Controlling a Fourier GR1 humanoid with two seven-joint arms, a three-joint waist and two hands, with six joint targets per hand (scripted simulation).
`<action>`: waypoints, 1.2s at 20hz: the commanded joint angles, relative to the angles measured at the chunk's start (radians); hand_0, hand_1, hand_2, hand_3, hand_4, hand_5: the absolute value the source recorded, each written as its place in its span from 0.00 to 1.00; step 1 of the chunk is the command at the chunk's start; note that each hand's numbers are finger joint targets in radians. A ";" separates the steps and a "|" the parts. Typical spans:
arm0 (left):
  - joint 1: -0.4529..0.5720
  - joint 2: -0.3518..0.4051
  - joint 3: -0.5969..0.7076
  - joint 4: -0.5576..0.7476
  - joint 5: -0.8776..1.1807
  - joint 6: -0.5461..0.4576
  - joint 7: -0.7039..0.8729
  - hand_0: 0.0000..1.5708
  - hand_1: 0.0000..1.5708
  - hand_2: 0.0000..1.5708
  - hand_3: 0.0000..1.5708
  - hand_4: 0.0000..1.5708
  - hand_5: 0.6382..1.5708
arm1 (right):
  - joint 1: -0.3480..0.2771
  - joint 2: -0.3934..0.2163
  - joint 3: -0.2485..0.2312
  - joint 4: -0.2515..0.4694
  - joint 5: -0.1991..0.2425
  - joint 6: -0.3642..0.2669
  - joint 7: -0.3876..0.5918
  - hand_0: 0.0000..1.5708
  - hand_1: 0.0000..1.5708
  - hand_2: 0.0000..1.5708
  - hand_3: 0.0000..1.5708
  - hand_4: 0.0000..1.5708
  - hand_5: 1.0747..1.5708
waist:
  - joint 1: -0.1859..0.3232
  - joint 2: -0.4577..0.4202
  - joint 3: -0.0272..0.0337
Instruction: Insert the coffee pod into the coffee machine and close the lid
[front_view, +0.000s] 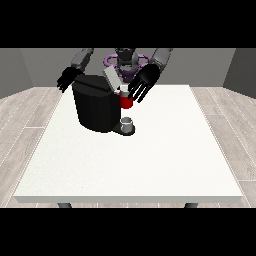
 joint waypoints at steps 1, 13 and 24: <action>-0.003 0.018 -0.019 0.007 -0.015 -0.066 -0.018 0.00 0.00 0.00 0.00 0.00 1.00 | 0.003 -0.014 -0.016 0.024 -0.010 0.012 -0.007 0.00 0.00 0.00 0.00 0.28 1.00 | 0.017 -0.006 -0.0020; 0.062 -0.025 -0.018 -0.033 -0.025 -0.057 -0.019 0.00 0.00 0.00 0.00 0.00 1.00 | 0.054 0.017 -0.041 0.088 -0.011 -0.033 -0.066 0.00 0.00 0.00 0.00 0.24 1.00 | 0.079 -0.083 -0.0022; 0.154 -0.211 0.185 -0.071 0.227 -0.024 -0.006 0.00 0.00 0.00 0.00 0.05 1.00 | 0.142 0.009 -0.077 0.142 -0.048 -0.009 -0.077 0.00 0.00 0.00 0.00 0.25 1.00 | 0.177 -0.224 -0.0026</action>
